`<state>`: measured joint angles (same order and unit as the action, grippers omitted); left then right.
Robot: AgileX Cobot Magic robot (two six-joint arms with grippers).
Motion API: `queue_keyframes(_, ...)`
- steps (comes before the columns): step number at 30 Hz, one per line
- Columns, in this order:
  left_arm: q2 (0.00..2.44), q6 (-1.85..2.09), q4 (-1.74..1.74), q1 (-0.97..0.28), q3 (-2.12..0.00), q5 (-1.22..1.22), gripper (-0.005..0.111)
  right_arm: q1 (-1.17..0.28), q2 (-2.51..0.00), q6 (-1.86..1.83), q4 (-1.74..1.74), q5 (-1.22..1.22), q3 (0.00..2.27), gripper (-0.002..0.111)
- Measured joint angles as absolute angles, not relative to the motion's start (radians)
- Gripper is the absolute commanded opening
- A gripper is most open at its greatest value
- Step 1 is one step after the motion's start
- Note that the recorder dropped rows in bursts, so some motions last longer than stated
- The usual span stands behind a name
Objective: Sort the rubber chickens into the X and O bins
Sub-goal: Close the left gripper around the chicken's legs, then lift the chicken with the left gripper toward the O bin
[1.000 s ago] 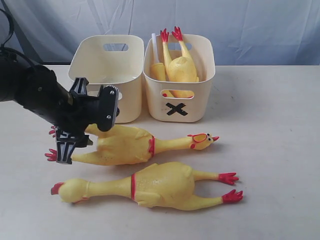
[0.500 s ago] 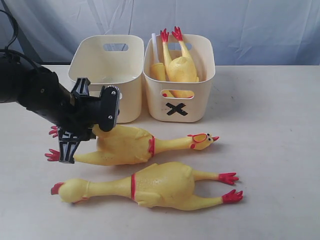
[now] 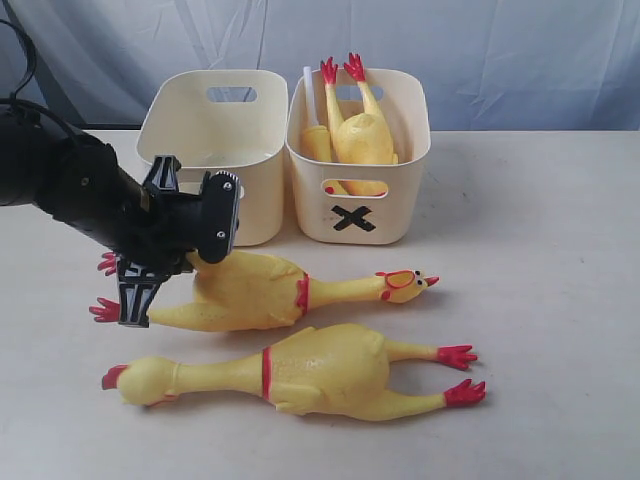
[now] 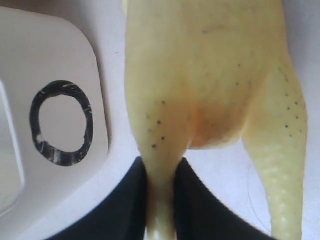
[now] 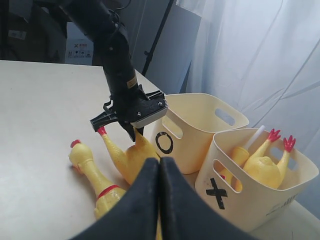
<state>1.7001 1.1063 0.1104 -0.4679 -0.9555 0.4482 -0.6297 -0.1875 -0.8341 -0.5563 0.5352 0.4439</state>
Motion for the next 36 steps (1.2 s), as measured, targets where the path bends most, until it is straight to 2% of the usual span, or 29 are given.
queue_keyframes(2,1.700,1.106,0.110,-0.468,-0.955,0.448,0.000,-0.630,-0.188,-0.834,-0.556,0.535,0.444,0.000)
queue_keyframes(14,1.685,1.106,0.110,-0.468,-0.955,0.473,0.000,-0.630,-0.188,-0.832,-0.556,0.535,0.444,0.000)
queue_keyframes(36,1.496,1.106,0.073,-0.468,-0.955,0.571,0.000,-0.630,-0.188,-0.832,-0.556,0.535,0.444,0.000)
